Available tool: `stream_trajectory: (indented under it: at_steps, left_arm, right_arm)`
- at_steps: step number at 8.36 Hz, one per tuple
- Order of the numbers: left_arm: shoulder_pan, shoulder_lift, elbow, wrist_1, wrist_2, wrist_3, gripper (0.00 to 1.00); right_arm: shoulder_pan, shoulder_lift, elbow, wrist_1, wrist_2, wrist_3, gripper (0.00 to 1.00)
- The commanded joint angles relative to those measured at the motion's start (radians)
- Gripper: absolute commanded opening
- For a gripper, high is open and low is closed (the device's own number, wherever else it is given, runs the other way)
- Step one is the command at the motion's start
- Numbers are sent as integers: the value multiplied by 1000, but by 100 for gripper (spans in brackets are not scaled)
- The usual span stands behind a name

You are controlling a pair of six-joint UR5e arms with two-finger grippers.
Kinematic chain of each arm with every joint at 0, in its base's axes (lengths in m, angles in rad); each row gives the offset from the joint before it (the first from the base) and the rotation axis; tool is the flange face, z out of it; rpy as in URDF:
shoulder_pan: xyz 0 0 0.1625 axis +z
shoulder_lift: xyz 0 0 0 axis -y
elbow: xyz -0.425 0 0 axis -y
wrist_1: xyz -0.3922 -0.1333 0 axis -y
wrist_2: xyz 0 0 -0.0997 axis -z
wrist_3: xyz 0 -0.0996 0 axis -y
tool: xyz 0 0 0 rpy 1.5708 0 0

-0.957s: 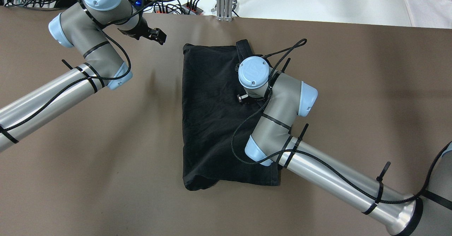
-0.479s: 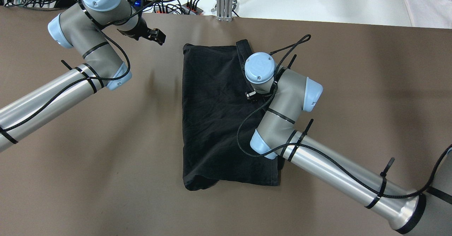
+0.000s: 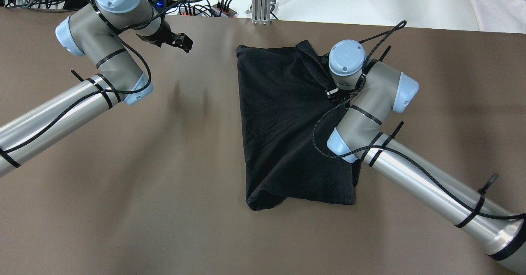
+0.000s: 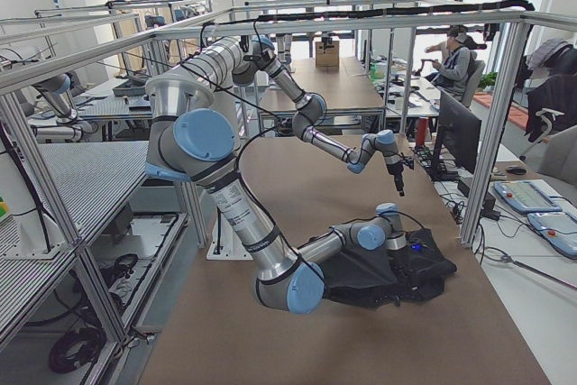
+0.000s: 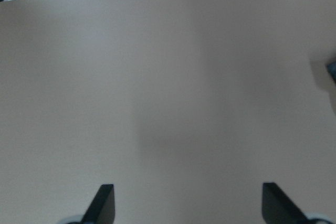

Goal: Fold clothes

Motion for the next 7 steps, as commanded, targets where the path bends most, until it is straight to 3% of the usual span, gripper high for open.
stream_trajectory:
  at_steps: [1,4,7]
  left_arm:
    - [0,8,1,0,0,6,100]
    - [0,10,-3,0,0,5,100]
    - [3,11,-6,-2,-2,0,100]
  right_arm:
    - [25,-5,69,-2,69,24,89]
    - [11,111,21,-2,91,233,91]
    - [-4,159,-152,5,56,70,92]
